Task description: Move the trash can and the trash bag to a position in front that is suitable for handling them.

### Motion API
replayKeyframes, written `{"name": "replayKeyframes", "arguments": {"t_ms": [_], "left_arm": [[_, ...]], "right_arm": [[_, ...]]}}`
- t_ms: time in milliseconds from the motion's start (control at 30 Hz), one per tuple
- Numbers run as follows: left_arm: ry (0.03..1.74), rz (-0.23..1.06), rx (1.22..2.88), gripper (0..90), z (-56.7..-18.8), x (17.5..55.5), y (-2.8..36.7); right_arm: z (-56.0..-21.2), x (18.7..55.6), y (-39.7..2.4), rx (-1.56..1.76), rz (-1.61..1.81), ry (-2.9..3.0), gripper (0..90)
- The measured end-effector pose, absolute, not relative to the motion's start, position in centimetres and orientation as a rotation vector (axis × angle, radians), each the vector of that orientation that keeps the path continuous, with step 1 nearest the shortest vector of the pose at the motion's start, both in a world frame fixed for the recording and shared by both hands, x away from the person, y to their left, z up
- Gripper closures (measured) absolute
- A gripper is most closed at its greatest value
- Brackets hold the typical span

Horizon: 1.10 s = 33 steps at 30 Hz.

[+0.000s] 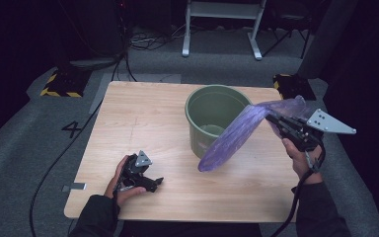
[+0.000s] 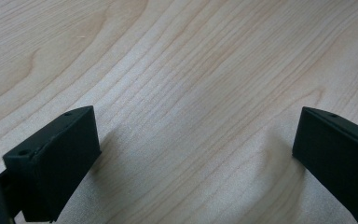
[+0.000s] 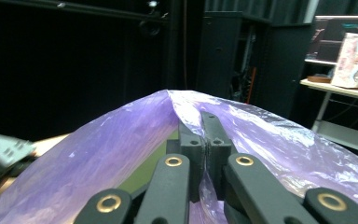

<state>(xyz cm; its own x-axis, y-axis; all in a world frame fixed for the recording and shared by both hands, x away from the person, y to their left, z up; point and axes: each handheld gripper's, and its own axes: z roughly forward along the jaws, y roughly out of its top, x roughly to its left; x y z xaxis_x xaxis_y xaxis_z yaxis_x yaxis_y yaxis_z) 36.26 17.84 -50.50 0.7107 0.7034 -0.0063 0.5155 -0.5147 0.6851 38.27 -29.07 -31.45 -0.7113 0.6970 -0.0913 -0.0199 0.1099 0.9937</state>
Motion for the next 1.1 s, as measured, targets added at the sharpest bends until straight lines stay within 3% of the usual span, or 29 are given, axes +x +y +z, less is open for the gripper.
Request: {"name": "replayKeyframes", "arguments": {"t_ms": [733, 1100], "left_arm": [[0.92, 0.353, 2.234, 0.0, -50.5, 36.3, 17.8], [0.918, 0.352, 2.235, 0.0, -50.5, 36.3, 17.9]], "right_arm": [[-29.6, 44.4, -29.0, 0.842, 1.536, 1.759, 89.8], [-28.3, 45.5, -27.9, 0.818, 1.467, 1.764, 89.8]]}}
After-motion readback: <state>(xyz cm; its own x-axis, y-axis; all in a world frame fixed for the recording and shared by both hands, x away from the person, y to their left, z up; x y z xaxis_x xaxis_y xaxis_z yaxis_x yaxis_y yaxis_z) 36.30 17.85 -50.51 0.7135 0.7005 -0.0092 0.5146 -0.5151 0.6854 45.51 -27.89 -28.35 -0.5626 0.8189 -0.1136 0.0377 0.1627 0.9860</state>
